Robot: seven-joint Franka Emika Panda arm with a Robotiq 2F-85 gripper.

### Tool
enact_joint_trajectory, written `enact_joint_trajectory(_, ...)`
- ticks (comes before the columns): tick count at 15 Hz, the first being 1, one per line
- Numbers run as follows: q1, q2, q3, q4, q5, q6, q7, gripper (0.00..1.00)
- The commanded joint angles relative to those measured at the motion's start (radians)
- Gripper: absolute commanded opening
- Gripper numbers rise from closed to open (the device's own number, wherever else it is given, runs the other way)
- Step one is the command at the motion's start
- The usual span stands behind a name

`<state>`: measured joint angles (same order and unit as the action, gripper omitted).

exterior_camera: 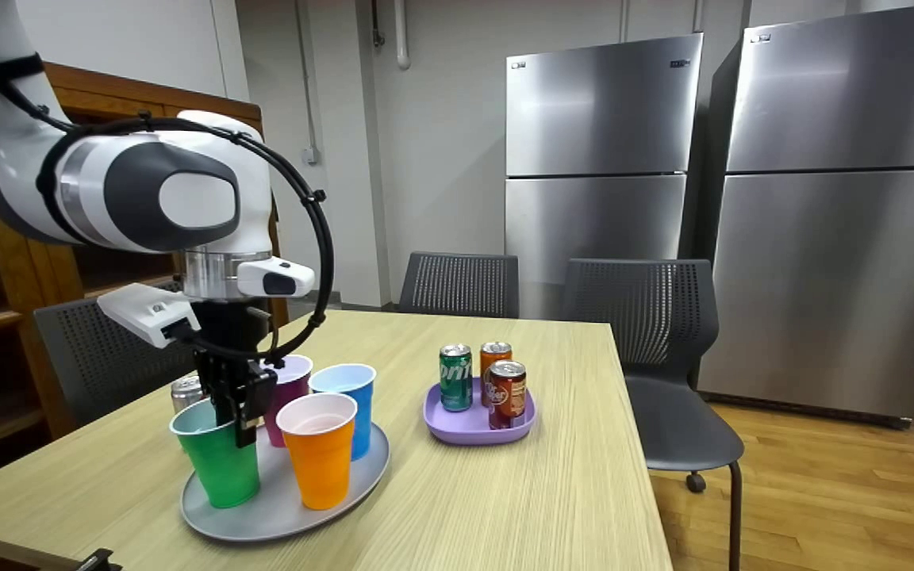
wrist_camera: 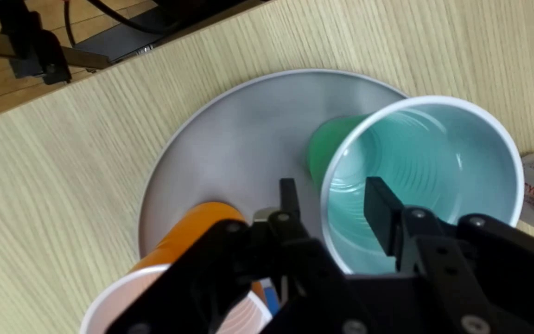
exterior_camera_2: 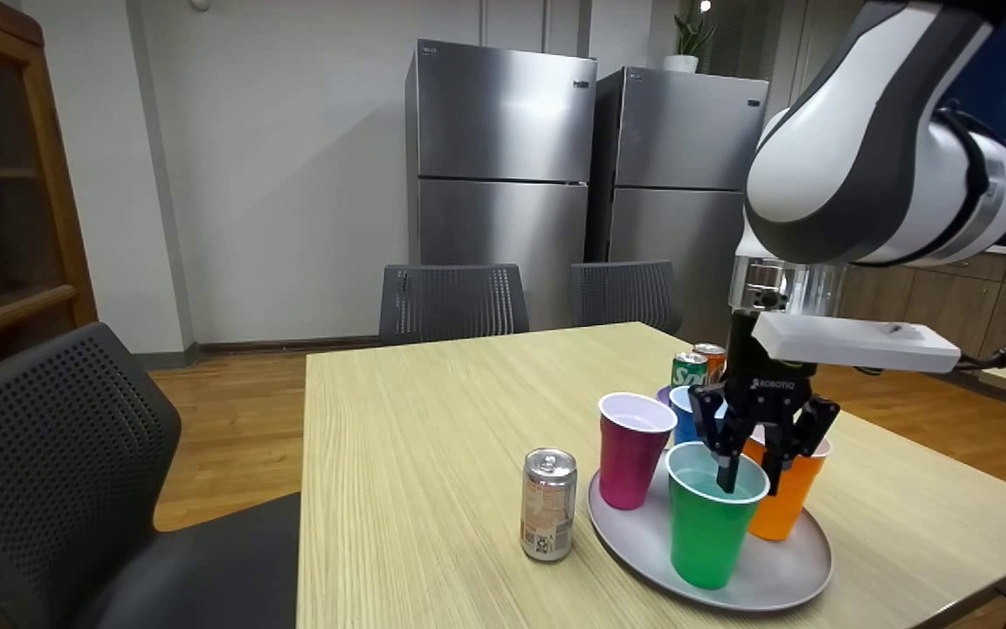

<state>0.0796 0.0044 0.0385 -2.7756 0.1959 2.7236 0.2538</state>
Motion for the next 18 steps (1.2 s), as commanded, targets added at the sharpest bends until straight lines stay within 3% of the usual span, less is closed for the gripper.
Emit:
enact_joint_trajectory(1,-0.014,-0.023,0.0,0.002,-0.03,-0.012,0.008,0.75)
enact_joint_trajectory(4,-0.015,-0.038,-0.001,0.004,-0.053,-0.02,0.027,0.97)
enact_joint_trajectory(5,-0.016,-0.046,-0.002,0.005,-0.066,-0.025,0.034,1.0)
enact_joint_trajectory(12,-0.045,-0.185,0.01,-0.009,-0.235,-0.098,0.14,1.0)
enact_joint_trajectory(18,-0.032,-0.299,0.058,-0.008,-0.218,-0.181,0.154,1.0)
